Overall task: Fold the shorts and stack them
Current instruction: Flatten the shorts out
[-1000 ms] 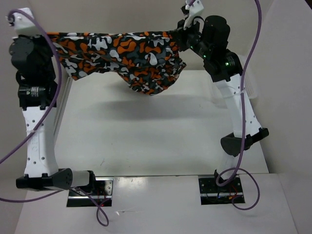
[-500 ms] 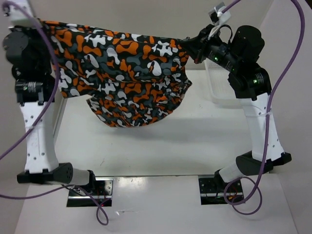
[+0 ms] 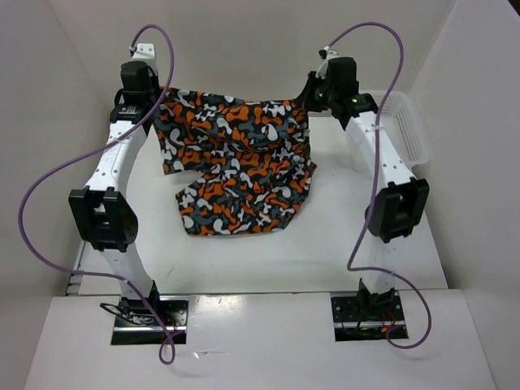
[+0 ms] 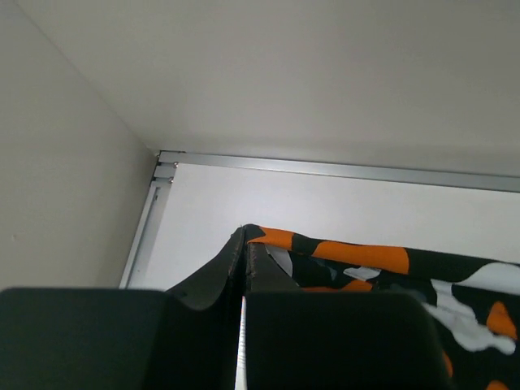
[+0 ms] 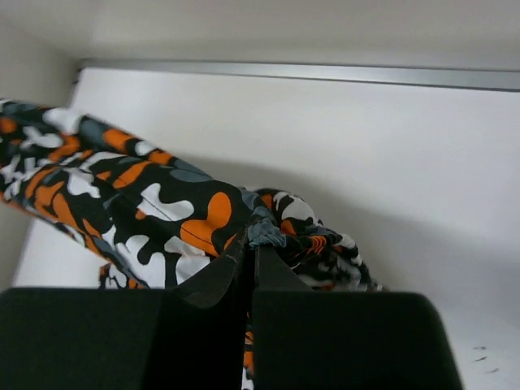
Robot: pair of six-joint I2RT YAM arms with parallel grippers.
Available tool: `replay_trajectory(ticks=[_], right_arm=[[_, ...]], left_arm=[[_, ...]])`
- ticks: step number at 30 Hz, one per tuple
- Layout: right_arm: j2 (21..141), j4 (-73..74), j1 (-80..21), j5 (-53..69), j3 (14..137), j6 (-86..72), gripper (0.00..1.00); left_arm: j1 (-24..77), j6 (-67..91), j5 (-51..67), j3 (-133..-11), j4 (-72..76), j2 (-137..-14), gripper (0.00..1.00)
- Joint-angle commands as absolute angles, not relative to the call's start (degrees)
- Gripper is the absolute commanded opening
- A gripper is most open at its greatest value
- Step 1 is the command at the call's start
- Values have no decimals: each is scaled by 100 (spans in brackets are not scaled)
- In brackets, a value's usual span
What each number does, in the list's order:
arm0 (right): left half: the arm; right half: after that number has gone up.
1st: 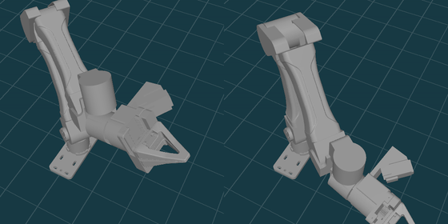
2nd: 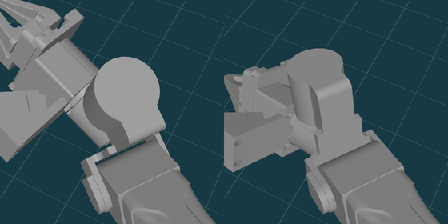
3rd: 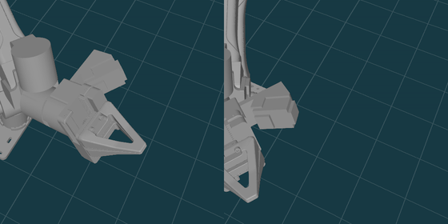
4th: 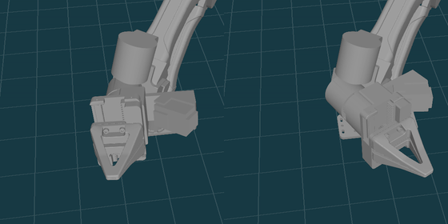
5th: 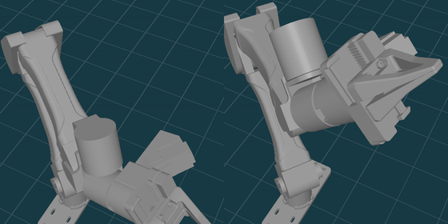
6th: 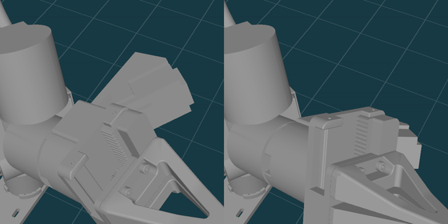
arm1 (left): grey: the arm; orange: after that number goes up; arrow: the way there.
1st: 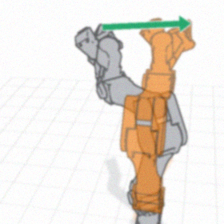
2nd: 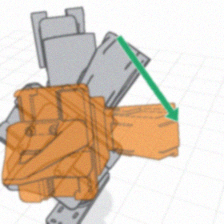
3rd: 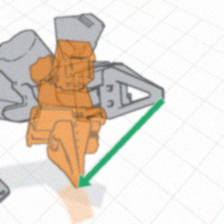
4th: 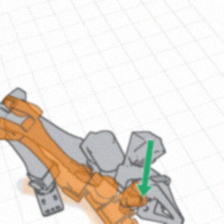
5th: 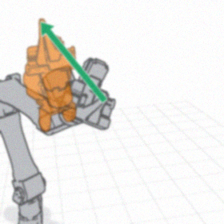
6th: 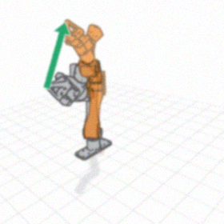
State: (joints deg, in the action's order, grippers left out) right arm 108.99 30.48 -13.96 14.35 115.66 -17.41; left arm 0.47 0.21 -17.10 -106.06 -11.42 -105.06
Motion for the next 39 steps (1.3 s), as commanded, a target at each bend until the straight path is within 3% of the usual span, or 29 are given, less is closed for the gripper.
replay_trajectory(ticks=[1,4,9,13,16,21,27,32,35,39], right_arm=[[11205,2593,-1292,388,12234,-1819,0],[11443,2540,-1292,-131,12305,-1619,0],[11566,2487,-1292,210,12751,-1424,0],[11917,2610,-1292,334,14408,-1284,0],[11743,2663,-1292,676,14634,-1082,0],[10566,2882,-1292,1589,12879,-248,0],[9547,3725,-1423,3146,10479,1561,0],[8702,4955,-2170,2295,8540,3758,0],[8324,5298,-2171,2119,7605,4024,0],[8051,5922,-2171,1767,7102,4727,0]], left_arm=[[70,0,-1890,-11100,-369,-10520,0],[70,0,-1890,-11215,-247,-10679,0],[-52,0,-1951,-11636,-89,-10731,0],[-105,0,-2065,-12163,210,-10653,0],[-105,0,-2065,-12638,-244,-10276,0],[-158,0,-1917,-12280,-1764,-9485,0],[-105,0,-1802,-9898,-2363,-7773,0],[-53,0,-523,-8836,-3778,-6202,0],[185,0,-97,-7745,-4218,-5356,0],[264,0,938,-7848,-5812,-5273,0]])
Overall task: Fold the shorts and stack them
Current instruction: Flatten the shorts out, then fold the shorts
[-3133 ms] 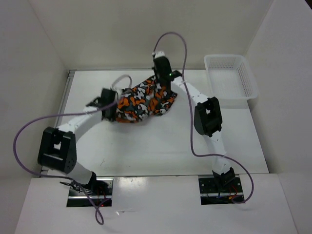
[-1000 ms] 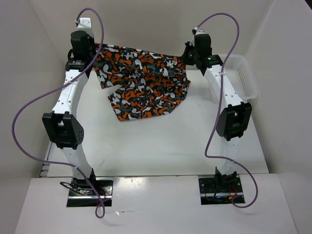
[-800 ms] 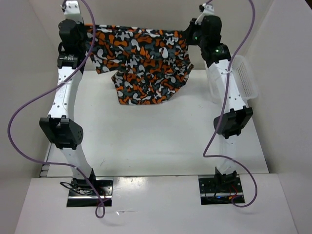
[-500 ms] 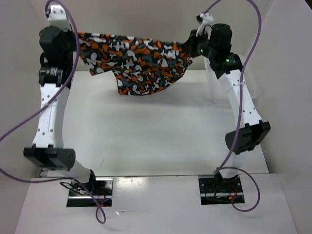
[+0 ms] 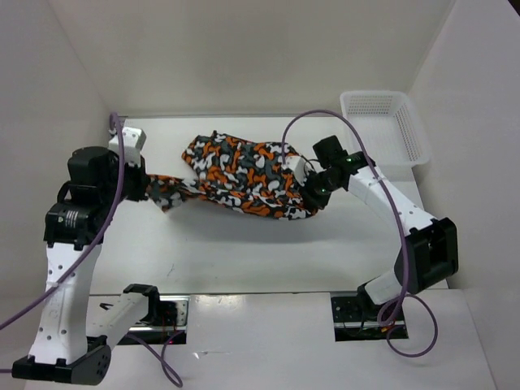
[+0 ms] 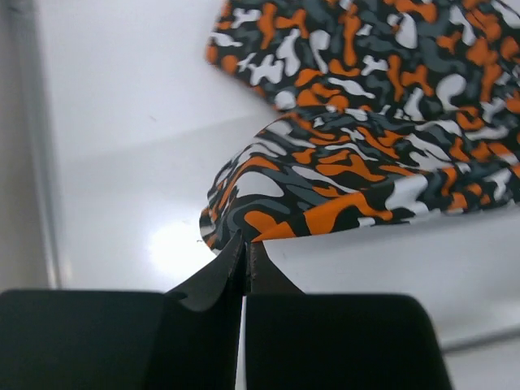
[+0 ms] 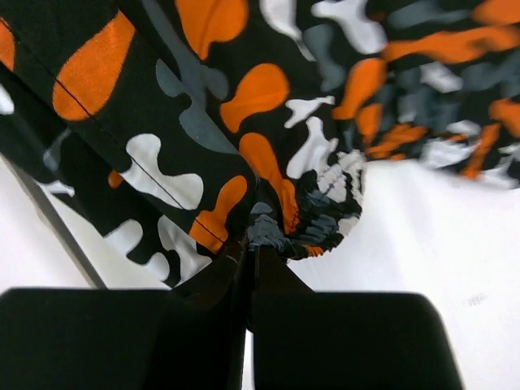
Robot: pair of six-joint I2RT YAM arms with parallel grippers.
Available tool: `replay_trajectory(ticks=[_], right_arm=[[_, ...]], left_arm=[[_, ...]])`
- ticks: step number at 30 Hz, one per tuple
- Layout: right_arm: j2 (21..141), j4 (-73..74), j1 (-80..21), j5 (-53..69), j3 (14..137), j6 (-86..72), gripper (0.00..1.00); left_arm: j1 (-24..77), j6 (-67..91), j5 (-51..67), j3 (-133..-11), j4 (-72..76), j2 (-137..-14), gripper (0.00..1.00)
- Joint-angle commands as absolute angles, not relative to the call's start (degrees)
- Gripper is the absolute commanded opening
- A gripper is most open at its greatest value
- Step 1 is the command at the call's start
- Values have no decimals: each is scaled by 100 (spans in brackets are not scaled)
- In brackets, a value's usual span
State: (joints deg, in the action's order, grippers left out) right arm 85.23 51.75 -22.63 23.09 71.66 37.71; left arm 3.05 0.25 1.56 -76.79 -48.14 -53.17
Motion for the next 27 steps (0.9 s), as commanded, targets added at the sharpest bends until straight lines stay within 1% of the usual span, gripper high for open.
replay_trajectory(ticks=[1,2,3,7,9,12,16,18,19,20,21,23,24,25,27], right_arm=[[7990,6080,-2171,1601,7041,4842,0],[7989,6178,-2171,1504,6970,4904,0],[7989,6231,-2171,1390,6909,5035,0],[7805,6117,-2223,915,6304,5290,0],[7805,6038,-2285,651,6040,5361,0],[7752,6091,-2338,782,6038,5414,0],[7866,5899,-2338,976,6231,5099,0],[8015,5810,-2338,1028,6545,4888,0],[8077,5810,-2338,1098,6687,4808,0],[8147,5810,-2338,1160,6828,4686,0],[8304,5757,-2338,1256,7090,4624,0],[8489,5705,-2338,1353,7364,4396,0],[8682,5626,-2286,1414,7609,4299,0],[8771,5625,-2224,1624,7716,4202,0],[8955,5432,-1944,1871,7953,3878,0]], left_arm=[[264,0,1175,-7901,-6114,-5273,0],[264,0,1491,-7832,-6604,-5273,0],[264,0,1494,-7718,-6731,-5195,0],[264,0,1073,-6804,-6610,-5010,0],[264,0,1020,-6558,-6662,-5010,0],[264,0,1072,-6496,-6776,-5062,0],[264,0,1082,-6381,-6295,-5500,0],[264,0,889,-6381,-5505,-5712,0],[264,0,661,-6468,-5206,-6017,0],[264,0,529,-6556,-4533,-6212,0],[264,0,423,-6905,-4222,-6692,0],[264,0,186,-7476,-3459,-7257,0],[264,0,185,-7819,-3271,-7538,0],[264,0,115,-8457,-3026,-8054,0],[325,0,36,-8823,-2674,-8418,0]])
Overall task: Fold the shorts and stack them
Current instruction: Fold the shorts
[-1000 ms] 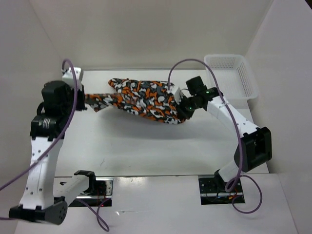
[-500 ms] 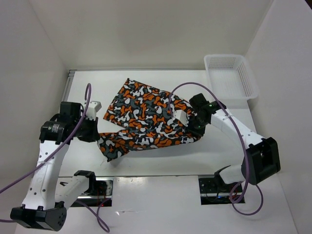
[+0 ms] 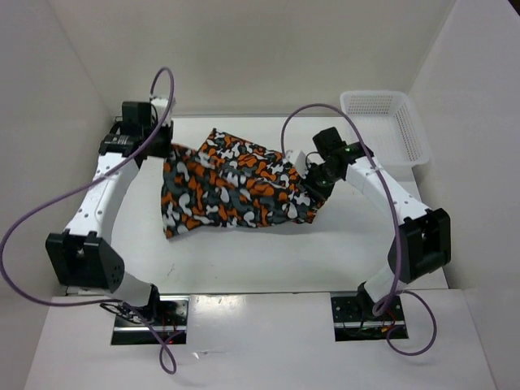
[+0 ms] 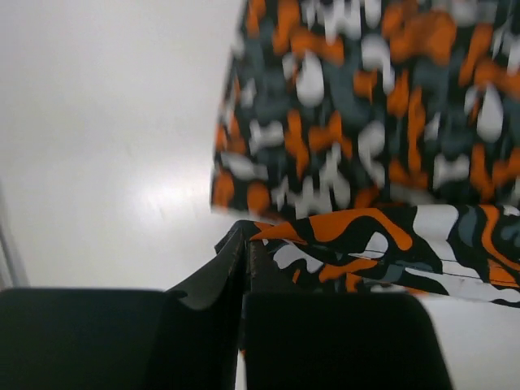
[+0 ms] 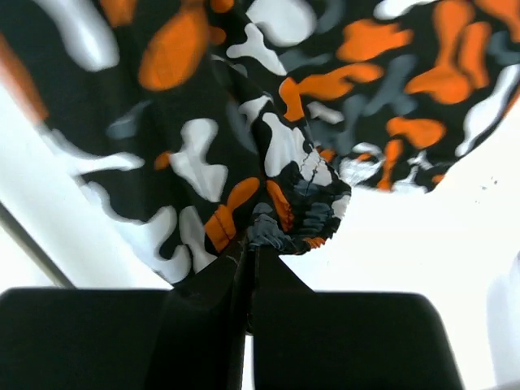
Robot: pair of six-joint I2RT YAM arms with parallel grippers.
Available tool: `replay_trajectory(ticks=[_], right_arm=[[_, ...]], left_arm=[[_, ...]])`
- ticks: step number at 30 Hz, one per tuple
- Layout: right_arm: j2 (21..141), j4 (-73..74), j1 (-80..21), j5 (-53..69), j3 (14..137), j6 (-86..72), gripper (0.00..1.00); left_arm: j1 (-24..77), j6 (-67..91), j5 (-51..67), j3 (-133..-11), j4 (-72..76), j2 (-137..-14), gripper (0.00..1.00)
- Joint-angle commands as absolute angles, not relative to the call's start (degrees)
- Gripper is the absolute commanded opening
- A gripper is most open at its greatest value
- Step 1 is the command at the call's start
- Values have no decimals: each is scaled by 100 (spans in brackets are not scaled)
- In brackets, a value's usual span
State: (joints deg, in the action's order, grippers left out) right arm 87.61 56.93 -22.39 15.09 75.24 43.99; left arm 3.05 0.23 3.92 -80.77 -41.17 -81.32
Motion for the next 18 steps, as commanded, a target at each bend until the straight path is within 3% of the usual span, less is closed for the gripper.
replay_trajectory(ticks=[1,10,18], right_arm=[[9147,5362,-1838,2081,8006,3763,0],[10229,4404,-537,3109,8674,2067,0],[10661,4210,-404,3156,8675,1644,0]], left_arm=[[430,0,-61,-8876,-2263,-8664,0],[853,0,-703,-9552,-660,-9895,0],[1186,0,-993,-10421,185,-11099,0]])
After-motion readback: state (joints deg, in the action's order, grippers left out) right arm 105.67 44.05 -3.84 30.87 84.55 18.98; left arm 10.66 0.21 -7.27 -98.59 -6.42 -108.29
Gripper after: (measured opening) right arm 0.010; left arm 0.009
